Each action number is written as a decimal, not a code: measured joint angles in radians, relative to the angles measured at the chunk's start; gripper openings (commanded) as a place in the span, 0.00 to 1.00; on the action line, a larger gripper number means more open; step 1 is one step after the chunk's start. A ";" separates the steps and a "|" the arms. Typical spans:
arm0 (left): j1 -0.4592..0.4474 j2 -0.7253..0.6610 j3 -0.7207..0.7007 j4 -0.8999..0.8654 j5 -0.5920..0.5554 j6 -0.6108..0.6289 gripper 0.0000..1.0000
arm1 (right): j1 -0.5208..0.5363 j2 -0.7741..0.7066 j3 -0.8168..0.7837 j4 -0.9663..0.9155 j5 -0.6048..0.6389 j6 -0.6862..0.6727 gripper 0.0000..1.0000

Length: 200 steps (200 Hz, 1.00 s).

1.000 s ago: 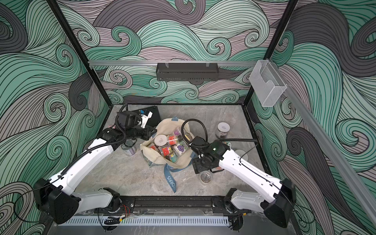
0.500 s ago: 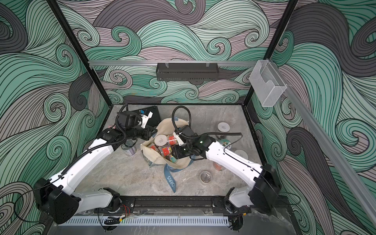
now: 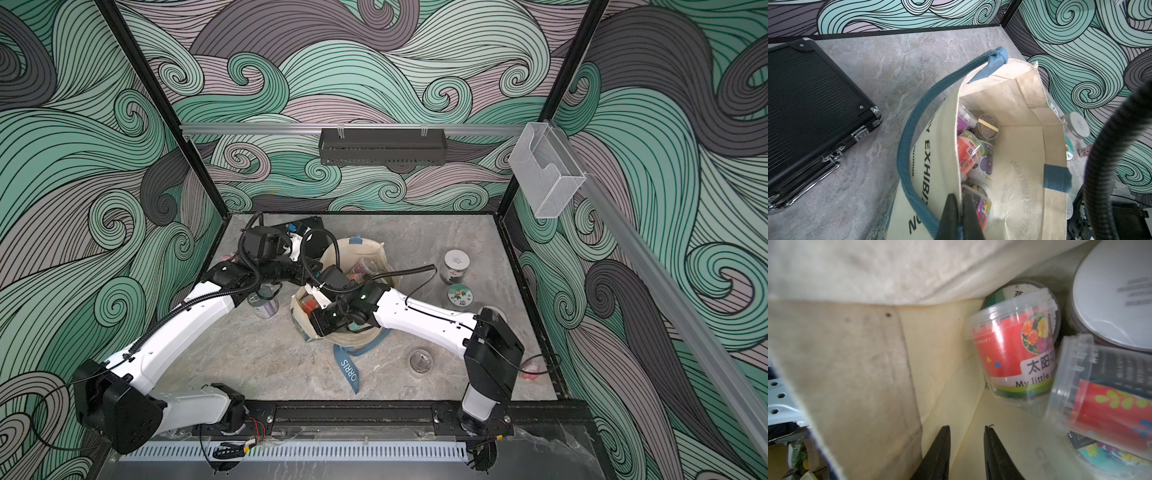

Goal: Take out the seed jars from the canvas bag
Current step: Pick up the seed jar from the canvas bag.

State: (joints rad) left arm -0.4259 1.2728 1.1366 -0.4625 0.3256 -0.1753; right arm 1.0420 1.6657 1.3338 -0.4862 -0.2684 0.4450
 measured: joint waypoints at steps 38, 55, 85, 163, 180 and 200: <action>-0.004 -0.003 -0.013 0.026 0.031 -0.002 0.00 | 0.006 -0.084 -0.096 0.015 0.048 -0.050 0.36; -0.008 -0.011 -0.021 0.038 0.046 -0.003 0.00 | 0.010 -0.118 -0.141 0.012 0.079 -0.065 0.37; -0.015 -0.027 -0.034 0.045 0.058 -0.005 0.00 | 0.011 -0.177 -0.195 -0.024 0.176 -0.085 0.49; -0.062 -0.050 -0.045 0.044 0.043 0.007 0.00 | -0.051 -0.312 -0.171 -0.060 0.418 -0.108 0.66; -0.074 -0.060 -0.047 0.043 0.036 0.011 0.00 | -0.068 -0.290 -0.158 -0.065 0.449 -0.089 0.67; -0.080 -0.067 -0.048 0.042 0.031 0.011 0.00 | -0.085 -0.262 -0.154 -0.064 0.469 -0.050 0.67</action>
State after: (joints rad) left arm -0.5064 1.2060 1.0889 -0.4202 0.3565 -0.1638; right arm 0.9569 1.4033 1.1797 -0.5507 0.2005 0.3950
